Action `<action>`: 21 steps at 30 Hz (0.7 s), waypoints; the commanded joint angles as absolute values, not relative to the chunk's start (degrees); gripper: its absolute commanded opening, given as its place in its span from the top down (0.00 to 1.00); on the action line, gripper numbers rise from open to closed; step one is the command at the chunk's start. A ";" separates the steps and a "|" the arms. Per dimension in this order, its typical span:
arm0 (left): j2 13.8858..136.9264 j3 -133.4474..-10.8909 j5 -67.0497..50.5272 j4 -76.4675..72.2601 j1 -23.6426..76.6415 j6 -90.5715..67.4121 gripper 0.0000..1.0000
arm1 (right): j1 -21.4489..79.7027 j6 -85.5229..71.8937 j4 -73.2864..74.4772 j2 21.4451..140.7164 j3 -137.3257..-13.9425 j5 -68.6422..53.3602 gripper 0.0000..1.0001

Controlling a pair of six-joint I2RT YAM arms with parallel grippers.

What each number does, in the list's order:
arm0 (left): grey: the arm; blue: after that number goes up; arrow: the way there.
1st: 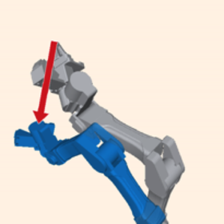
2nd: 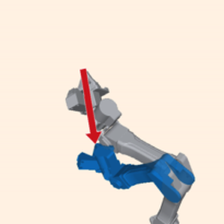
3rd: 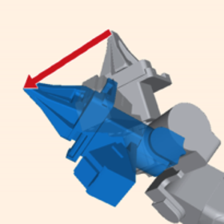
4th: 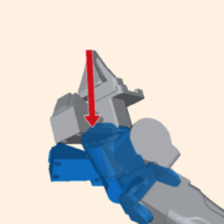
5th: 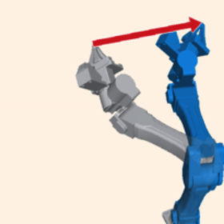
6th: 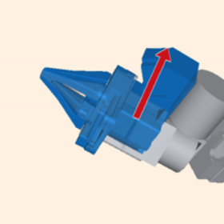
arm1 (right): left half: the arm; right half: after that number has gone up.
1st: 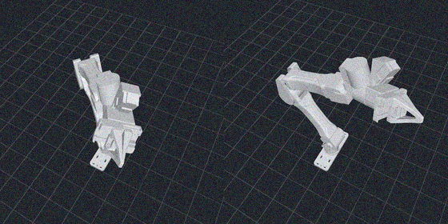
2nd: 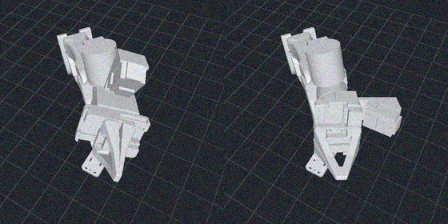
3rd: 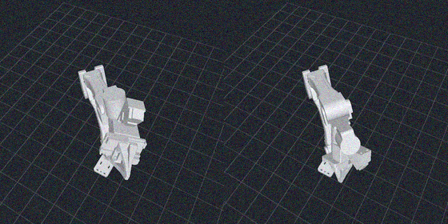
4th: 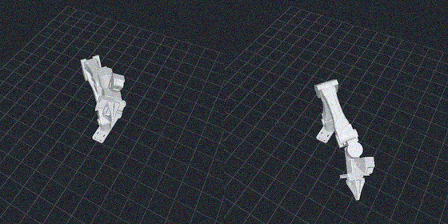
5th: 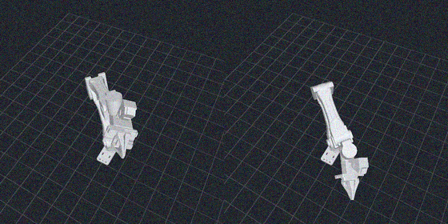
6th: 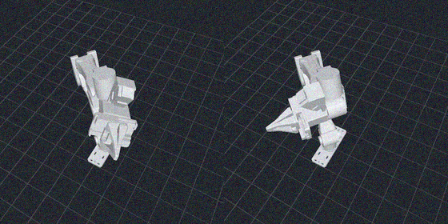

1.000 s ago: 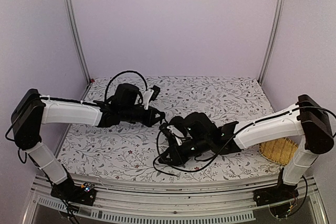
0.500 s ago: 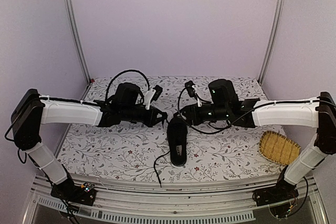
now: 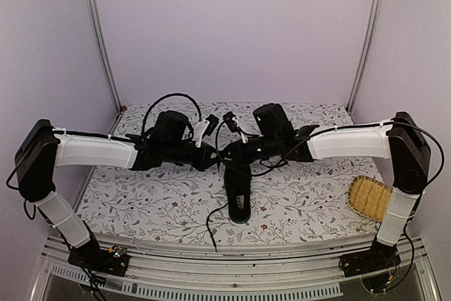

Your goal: Tie the shoes

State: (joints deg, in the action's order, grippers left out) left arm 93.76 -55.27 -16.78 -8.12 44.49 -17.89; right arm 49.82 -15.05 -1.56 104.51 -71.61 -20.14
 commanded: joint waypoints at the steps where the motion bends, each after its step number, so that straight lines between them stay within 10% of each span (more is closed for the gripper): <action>1: 92.62 -57.25 -17.71 -7.66 45.19 -16.79 1.00 | 49.97 -13.71 -0.77 106.65 -73.65 -21.03 0.72; 6: 92.01 -56.74 -16.85 -7.40 45.27 -17.10 1.00 | 49.93 -14.16 -1.45 105.42 -72.04 -15.98 0.97; 12: 89.18 -48.62 -14.12 -11.72 45.46 -20.71 0.34 | 50.00 -17.08 -1.56 100.11 -67.10 -8.08 0.98; 21: 91.30 -39.55 -19.61 -23.50 50.61 -23.72 0.31 | 49.82 -20.81 -0.59 96.22 -63.21 -4.04 0.98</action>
